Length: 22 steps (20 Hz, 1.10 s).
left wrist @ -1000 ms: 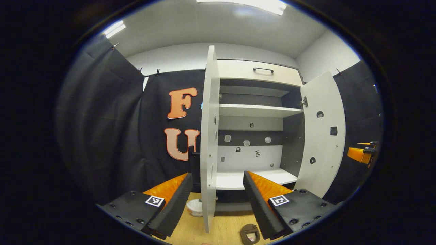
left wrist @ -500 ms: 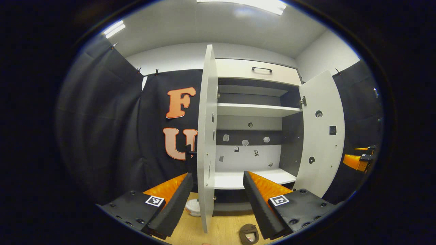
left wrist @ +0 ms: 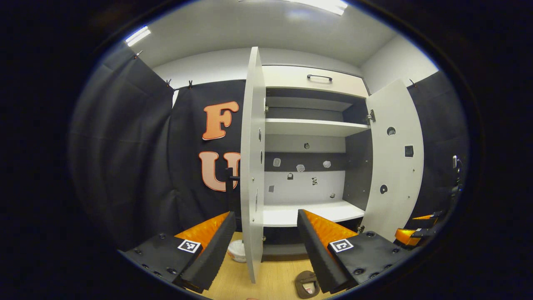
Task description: Grab one shoe with the right hand and put it into the shoe cabinet, grab the other shoe with the left hand and put it into the shoe cabinet; then close the right door with the right hand and the left door with the left hand.
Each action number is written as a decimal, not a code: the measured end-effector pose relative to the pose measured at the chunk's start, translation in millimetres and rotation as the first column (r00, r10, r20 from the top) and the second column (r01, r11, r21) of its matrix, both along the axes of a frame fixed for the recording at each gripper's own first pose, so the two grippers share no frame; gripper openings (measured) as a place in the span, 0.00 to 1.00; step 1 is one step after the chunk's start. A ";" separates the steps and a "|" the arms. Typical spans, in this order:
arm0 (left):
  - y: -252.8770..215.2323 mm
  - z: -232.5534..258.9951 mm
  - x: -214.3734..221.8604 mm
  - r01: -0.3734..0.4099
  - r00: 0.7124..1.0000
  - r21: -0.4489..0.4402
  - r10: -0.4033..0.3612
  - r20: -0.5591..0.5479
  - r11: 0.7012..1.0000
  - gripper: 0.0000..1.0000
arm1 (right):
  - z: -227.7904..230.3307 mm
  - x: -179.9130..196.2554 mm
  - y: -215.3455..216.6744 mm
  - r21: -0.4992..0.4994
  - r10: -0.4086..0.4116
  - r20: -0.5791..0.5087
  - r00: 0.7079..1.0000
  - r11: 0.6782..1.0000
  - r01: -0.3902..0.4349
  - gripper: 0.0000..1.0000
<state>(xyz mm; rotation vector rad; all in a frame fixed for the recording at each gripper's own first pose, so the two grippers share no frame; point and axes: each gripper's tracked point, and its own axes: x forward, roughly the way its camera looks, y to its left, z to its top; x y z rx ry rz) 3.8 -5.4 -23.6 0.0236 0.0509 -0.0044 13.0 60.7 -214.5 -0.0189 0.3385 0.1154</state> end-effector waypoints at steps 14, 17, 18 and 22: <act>21.2 -38.7 -0.8 -0.049 0.996 0.032 0.051 -0.072 0.998 0.96 | -256.4 -21.1 4.3 -0.057 -0.002 -0.432 0.902 0.998 -0.024 0.81; 23.1 -46.9 -2.3 -0.055 0.995 0.053 0.059 -0.086 0.997 0.96 | -289.4 -27.4 -1.9 -0.076 -0.021 -0.481 0.876 0.997 -0.018 0.68; 23.6 -49.0 -2.5 -0.055 0.994 0.060 0.061 -0.091 0.997 0.99 | -297.8 -28.5 -1.6 -0.075 -0.020 -0.495 0.868 0.997 -0.020 0.66; 22.7 -57.5 -2.0 -0.055 0.993 0.065 0.062 -0.104 0.996 0.96 | -329.1 -30.2 -6.1 -0.072 -0.043 -0.545 0.837 0.997 0.004 0.50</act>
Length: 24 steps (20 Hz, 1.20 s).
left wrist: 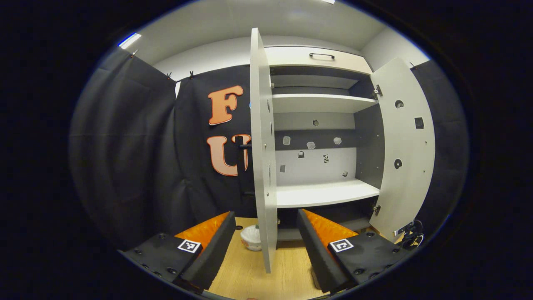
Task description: Grab one shoe with the right hand and put it into the shoe cabinet, grab the other shoe with the left hand and put it into the shoe cabinet; then close the right door with the right hand and the left door with the left hand.
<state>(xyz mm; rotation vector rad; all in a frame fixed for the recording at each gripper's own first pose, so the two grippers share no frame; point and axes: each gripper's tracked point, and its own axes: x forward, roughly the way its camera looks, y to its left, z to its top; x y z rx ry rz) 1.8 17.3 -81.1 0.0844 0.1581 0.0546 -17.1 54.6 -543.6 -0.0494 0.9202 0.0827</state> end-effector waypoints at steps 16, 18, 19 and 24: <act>-7.7 -20.7 1.8 0.015 0.999 -0.009 -0.016 -0.032 1.000 0.96 | 25.6 20.6 12.0 0.053 -0.077 0.015 0.997 0.996 0.076 0.00; -11.0 -22.9 2.4 0.021 0.999 -0.011 -0.021 -0.031 1.000 0.96 | 48.0 30.1 20.8 0.063 -0.069 0.041 0.997 0.996 0.066 0.00; -13.5 -24.0 2.2 0.027 0.999 -0.012 -0.027 -0.032 1.000 0.94 | 61.0 35.4 25.4 0.063 -0.063 0.059 0.996 0.996 0.060 0.00; -24.0 -22.4 4.4 0.047 0.999 -0.017 -0.047 -0.013 0.999 0.96 | 148.8 72.1 57.9 0.146 -0.056 0.157 0.986 0.989 0.033 0.00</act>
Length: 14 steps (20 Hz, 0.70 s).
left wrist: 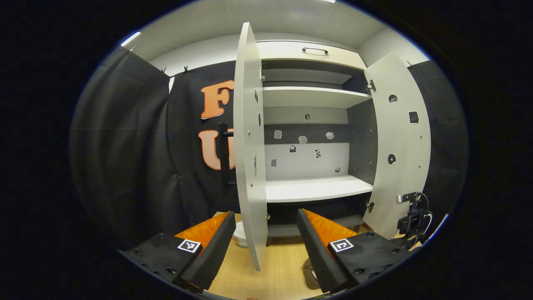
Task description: Grab one shoe with the right hand and put it into the shoe cabinet, grab the other shoe with the left hand and put it into the shoe cabinet; then close the right door with the right hand and the left door with the left hand.
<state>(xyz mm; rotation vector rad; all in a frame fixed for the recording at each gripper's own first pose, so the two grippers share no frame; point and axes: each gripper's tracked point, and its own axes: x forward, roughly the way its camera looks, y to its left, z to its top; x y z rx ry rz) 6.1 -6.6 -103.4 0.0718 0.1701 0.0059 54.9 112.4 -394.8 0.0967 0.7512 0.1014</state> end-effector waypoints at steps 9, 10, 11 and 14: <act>-11.5 2.8 2.7 0.025 1.000 -0.015 -0.025 0.013 1.000 0.96 | 162.5 82.3 27.7 0.035 0.035 0.229 0.973 0.998 -0.044 0.00; -10.7 2.4 3.5 0.025 1.000 -0.012 -0.025 0.014 1.000 0.96 | 176.7 92.4 27.1 0.038 0.031 0.250 0.968 0.998 -0.042 0.00; -11.3 2.3 3.1 0.026 1.000 -0.010 -0.026 0.013 1.000 0.96 | 189.5 102.7 26.5 0.044 0.025 0.266 0.964 0.998 -0.038 0.00; -10.9 3.8 4.2 0.026 0.999 -0.009 -0.026 0.019 1.000 0.97 | 213.0 122.4 13.8 0.048 -0.001 0.292 0.956 0.999 -0.014 0.00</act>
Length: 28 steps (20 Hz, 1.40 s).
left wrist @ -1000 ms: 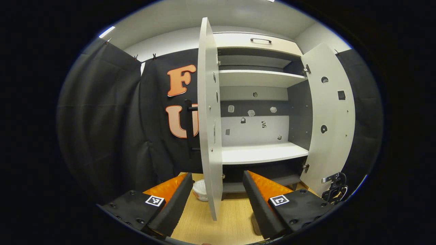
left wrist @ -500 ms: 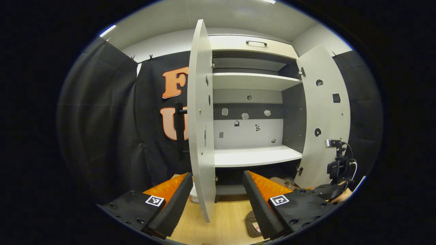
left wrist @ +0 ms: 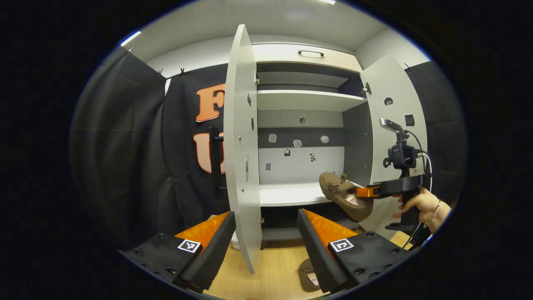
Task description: Grab one shoe with the right hand and put it into the shoe cabinet, grab the other shoe with the left hand and put it into the shoe cabinet; then close the right door with the right hand and the left door with the left hand.
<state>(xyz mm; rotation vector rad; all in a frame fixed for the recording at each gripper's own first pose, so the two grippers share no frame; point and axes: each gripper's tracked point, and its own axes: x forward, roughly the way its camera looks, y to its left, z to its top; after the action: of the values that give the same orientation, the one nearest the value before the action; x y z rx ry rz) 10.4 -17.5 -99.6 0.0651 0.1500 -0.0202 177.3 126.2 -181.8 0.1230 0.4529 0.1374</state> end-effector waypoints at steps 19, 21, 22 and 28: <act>10.6 -26.7 11.2 -0.054 0.996 0.010 0.054 -0.067 0.999 0.96 | -24.6 203.2 23.4 -0.006 -0.071 -0.026 0.997 0.997 0.071 0.02; 10.3 -28.6 15.5 -0.054 0.996 0.007 0.054 -0.074 0.999 0.97 | -17.2 205.4 28.3 0.026 -0.061 -0.005 0.998 0.998 0.061 0.08; 9.8 -29.8 17.3 -0.054 0.996 0.004 0.054 -0.077 0.999 0.96 | -11.3 205.3 29.3 0.032 -0.060 0.015 0.998 0.998 0.059 0.12; 1.9 -32.8 16.0 -0.034 0.996 -0.017 0.032 -0.082 0.999 0.96 | 20.7 168.1 32.3 -0.009 -0.019 0.099 0.995 1.000 0.020 0.29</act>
<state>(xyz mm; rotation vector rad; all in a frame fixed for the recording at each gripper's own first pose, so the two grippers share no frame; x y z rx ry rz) 26.4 -15.6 -132.5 0.0435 0.2330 0.0086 345.4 158.5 -161.1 0.1103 0.3531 0.1215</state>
